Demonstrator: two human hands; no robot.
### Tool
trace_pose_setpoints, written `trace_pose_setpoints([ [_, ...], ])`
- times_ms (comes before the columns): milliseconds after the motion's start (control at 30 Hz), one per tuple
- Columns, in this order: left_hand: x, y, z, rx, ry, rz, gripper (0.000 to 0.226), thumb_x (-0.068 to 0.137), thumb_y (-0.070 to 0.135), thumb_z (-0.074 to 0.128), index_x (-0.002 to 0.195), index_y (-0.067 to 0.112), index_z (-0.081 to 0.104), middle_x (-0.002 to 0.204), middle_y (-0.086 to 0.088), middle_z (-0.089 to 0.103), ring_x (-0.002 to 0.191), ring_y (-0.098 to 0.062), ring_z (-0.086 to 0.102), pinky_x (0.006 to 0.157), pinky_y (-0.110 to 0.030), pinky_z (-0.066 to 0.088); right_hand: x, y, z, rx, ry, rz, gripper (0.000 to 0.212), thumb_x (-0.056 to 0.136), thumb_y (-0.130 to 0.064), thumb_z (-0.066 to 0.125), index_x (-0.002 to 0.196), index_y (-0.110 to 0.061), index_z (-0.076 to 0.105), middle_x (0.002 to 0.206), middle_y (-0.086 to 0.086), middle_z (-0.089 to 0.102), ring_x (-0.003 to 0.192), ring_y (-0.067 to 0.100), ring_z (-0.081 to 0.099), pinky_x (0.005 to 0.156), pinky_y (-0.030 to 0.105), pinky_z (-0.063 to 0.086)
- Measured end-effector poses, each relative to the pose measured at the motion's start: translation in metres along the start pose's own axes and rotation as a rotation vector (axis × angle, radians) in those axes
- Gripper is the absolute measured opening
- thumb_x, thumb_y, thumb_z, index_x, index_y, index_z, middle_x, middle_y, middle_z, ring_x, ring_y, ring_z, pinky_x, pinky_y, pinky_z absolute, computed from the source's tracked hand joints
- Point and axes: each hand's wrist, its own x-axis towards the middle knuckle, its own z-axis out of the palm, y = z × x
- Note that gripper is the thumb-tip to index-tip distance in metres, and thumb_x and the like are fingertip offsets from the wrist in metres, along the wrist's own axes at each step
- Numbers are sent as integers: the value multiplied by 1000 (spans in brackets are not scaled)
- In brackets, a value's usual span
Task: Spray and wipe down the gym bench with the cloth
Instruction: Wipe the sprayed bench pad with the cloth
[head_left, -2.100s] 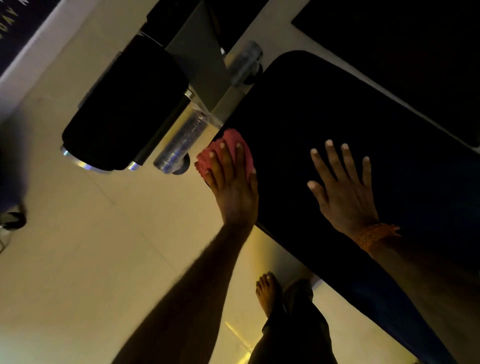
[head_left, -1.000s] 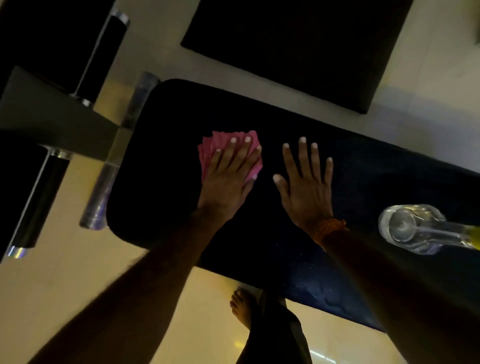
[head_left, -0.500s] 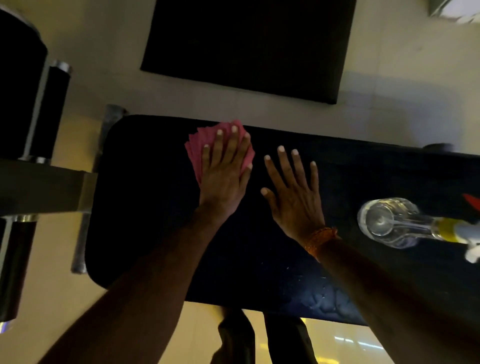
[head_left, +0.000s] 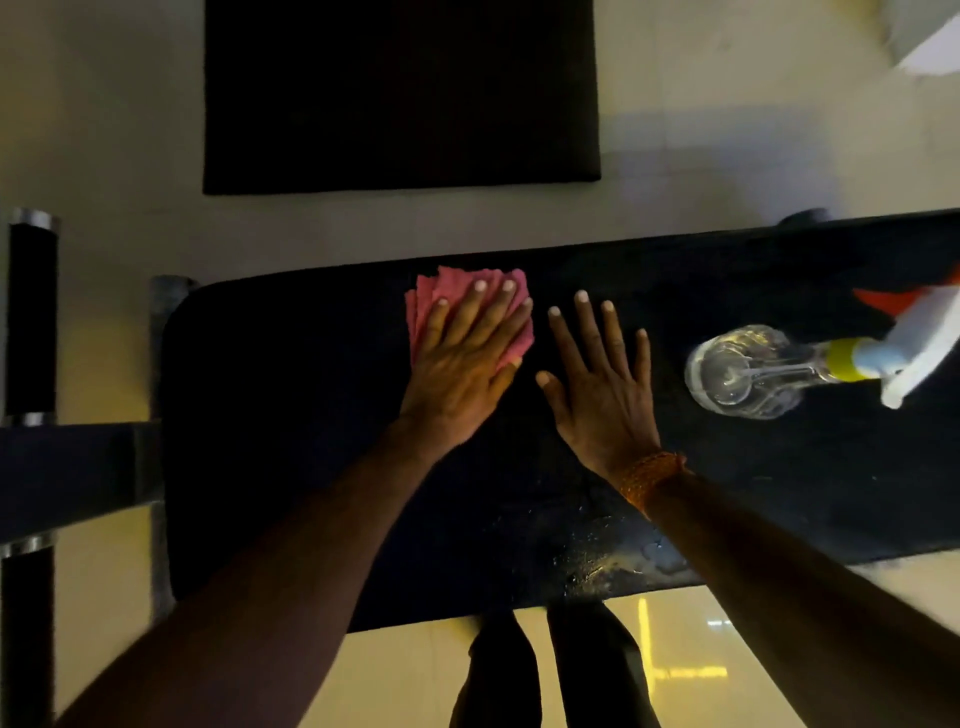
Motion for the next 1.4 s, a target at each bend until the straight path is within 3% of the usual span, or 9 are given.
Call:
trace_pose_setpoints([
  [167, 27, 10, -3, -77, 39, -152, 62, 108, 47, 18, 165, 24, 9, 174, -4, 4, 160, -28, 2, 128, -53, 3, -10, 6, 1, 12, 2, 42, 67, 108, -55, 23, 166, -25, 6, 174, 4, -6, 161, 27, -5, 128, 61, 6],
  [333, 4, 17, 1, 8, 2, 88, 61, 110, 48, 19, 165, 25, 10, 174, -2, 7, 160, -26, 6, 128, -52, 8, -30, 13, -1, 30, -15, 70, 68, 108, -54, 25, 166, -24, 5, 174, 4, -7, 161, 25, -7, 128, 60, 9],
  [500, 59, 34, -7, -55, 25, -119, 65, 106, 49, 8, 165, 23, 3, 174, -5, 0, 160, -29, 0, 128, -53, 3, -44, 26, 5, 41, 6, 61, 69, 108, -51, 26, 166, -17, 7, 174, 7, -3, 161, 26, -3, 130, 54, 9],
  [667, 23, 38, 1, 48, -41, 182, 63, 109, 49, 18, 165, 26, 0, 174, -1, -2, 160, -25, -2, 129, -52, 6, -60, 29, 1, 57, -15, 70, 71, 108, -51, 25, 166, -14, 7, 174, 7, -4, 161, 25, -5, 130, 53, 10],
  [833, 67, 65, -4, -10, 1, -69, 65, 107, 47, 13, 165, 23, -3, 173, -3, -8, 160, -26, -8, 129, -52, -1, -72, 35, 7, 55, -1, 79, 71, 108, -51, 27, 165, -12, 7, 174, 6, -4, 161, 25, -5, 131, 50, 7],
  [967, 46, 62, 0, 66, -68, 250, 64, 108, 49, 17, 165, 26, -3, 173, 0, -7, 160, -23, -8, 128, -48, -4, -82, 40, 8, 59, 16, 80, 70, 109, -50, 28, 165, -13, 8, 174, 6, -3, 161, 24, -4, 131, 49, 6],
  [1033, 68, 55, -6, 53, -61, 216, 64, 108, 48, 17, 164, 27, -5, 173, 0, -10, 160, -22, -10, 127, -48, -7, -85, 44, 8, 58, 23, 78, 70, 109, -49, 30, 166, -14, 7, 174, 5, -3, 161, 23, -4, 131, 48, 4],
  [1133, 76, 69, -7, 42, -40, 75, 65, 106, 47, 15, 164, 26, -4, 173, 0, -9, 160, -24, -8, 128, -52, -2, -88, 47, 9, 56, 31, 75, 69, 110, -48, 32, 166, -15, 8, 174, 5, -1, 161, 23, -4, 131, 48, 3],
  [1400, -13, 59, 9, 74, -29, 185, 63, 108, 44, 24, 165, 24, 7, 173, -2, 5, 160, -25, 4, 128, -54, 12, -105, 48, 7, 88, 2, 72, 69, 109, -49, 32, 165, -16, 11, 174, 6, 0, 161, 27, -2, 130, 54, 6],
])
